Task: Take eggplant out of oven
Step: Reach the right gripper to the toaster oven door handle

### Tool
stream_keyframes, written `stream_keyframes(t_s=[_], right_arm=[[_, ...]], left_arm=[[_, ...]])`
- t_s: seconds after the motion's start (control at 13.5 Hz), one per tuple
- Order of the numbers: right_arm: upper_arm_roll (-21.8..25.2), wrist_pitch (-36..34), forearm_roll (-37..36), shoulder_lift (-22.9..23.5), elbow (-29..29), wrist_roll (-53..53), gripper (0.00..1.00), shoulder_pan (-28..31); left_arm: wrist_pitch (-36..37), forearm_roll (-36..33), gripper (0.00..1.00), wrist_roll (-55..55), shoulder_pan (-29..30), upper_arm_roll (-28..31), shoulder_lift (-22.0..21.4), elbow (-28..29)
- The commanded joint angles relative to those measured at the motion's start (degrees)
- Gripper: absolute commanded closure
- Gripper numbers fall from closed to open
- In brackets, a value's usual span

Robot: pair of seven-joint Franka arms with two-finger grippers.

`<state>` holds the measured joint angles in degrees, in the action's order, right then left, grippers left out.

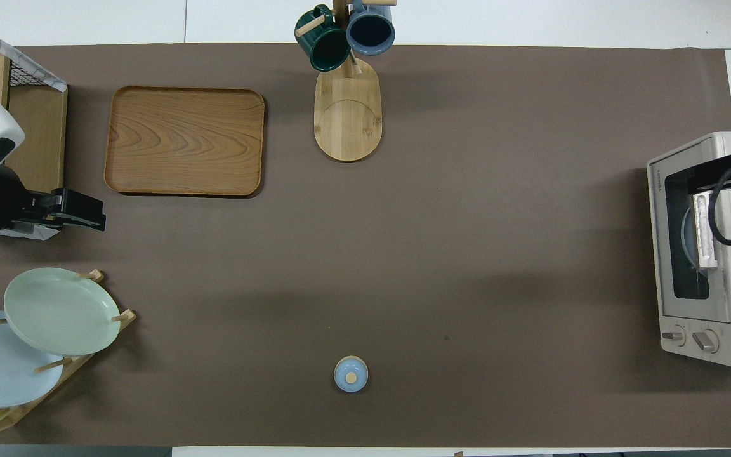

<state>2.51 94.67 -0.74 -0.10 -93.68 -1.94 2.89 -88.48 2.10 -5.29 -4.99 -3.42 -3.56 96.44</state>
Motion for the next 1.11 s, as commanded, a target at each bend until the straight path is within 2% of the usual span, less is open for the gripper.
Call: stream_keyframes(t_s=[0.0,0.07,0.15,0.3,0.52,0.81,1.04], right_arm=[[-0.14,5.08,1.62,-1.66,-4.21,-4.53,0.7,1.15],[0.21,5.18,1.62,-2.36,-5.45,-9.44,1.0,1.76],[0.22,5.18,1.53,-3.06,-7.03,-12.53,1.0,2.55],[0.3,6.31,0.13,-4.03,-10.63,-10.74,1.0,2.47],[0.3,7.37,-2.59,-3.86,-13.28,2.07,1.0,3.17],[0.3,14.13,-4.1,-3.07,-17.66,2.55,1.0,5.98],[0.3,14.49,-4.27,-2.98,-18.64,2.55,1.0,6.07]], left_arm=[[-0.11,-0.87,0.0,-0.07,0.6,-0.54,-0.74,0.33],[-0.03,-0.87,0.0,-0.07,0.6,-0.54,-0.74,0.33],[-0.11,-0.87,0.0,-0.07,0.6,-0.54,-0.74,0.33],[-0.03,-0.87,0.0,-0.07,0.6,-0.54,-0.74,0.33],[-0.11,-0.96,0.0,-0.07,0.6,-0.54,-0.74,0.33],[-0.11,-0.87,0.0,-0.07,0.6,-0.54,-0.74,0.33],[-0.11,-0.96,0.0,-0.07,0.6,-0.54,-0.74,0.33]])
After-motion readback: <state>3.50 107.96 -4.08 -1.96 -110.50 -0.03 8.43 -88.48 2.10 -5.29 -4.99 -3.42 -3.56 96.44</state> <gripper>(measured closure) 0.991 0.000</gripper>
